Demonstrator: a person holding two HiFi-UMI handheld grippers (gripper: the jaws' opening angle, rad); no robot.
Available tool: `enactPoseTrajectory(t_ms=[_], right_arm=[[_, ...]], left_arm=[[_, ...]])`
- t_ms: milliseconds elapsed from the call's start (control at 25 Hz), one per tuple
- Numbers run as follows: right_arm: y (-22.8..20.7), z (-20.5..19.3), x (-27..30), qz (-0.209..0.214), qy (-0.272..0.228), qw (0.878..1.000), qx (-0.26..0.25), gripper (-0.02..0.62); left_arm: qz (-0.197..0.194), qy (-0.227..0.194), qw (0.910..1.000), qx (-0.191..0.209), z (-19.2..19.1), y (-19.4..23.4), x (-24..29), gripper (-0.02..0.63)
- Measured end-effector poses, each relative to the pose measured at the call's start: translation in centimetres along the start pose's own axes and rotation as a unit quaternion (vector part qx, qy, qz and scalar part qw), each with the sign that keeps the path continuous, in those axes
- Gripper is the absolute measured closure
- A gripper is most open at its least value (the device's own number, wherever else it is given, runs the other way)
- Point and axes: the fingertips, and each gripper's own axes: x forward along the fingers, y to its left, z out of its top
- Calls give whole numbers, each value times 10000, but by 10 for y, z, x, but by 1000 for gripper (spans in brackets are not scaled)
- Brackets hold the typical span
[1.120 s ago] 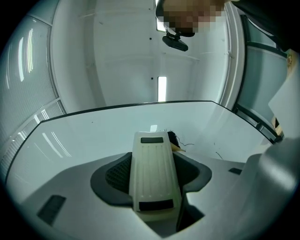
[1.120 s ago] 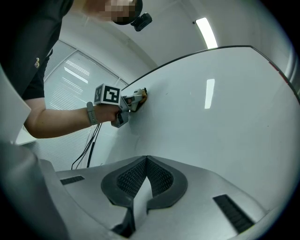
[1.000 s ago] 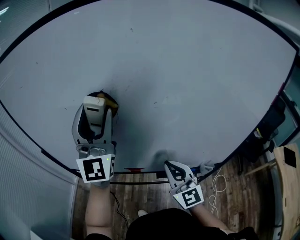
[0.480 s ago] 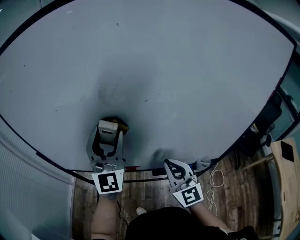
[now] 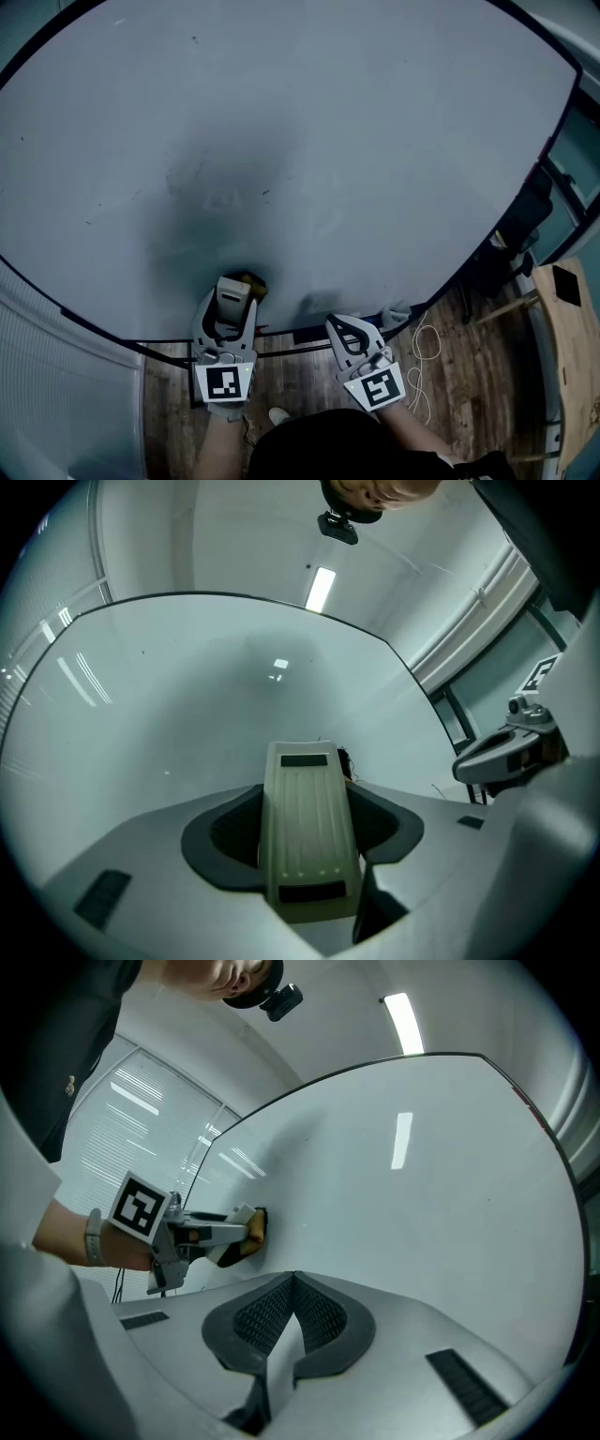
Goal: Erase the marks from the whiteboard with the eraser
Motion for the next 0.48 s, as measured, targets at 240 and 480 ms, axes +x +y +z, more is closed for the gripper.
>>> enactPoseTrajectory(t_ms=[240, 480], right_arm=[[-2, -12, -11, -30, 209, 9998, -1, 568], [1, -26, -18, 33, 485, 9988, 15, 568]], left_arm=[[-478, 489, 9974, -238, -31, -37, -14, 345], [-866, 619, 9940, -250, -42, -57, -23, 345]])
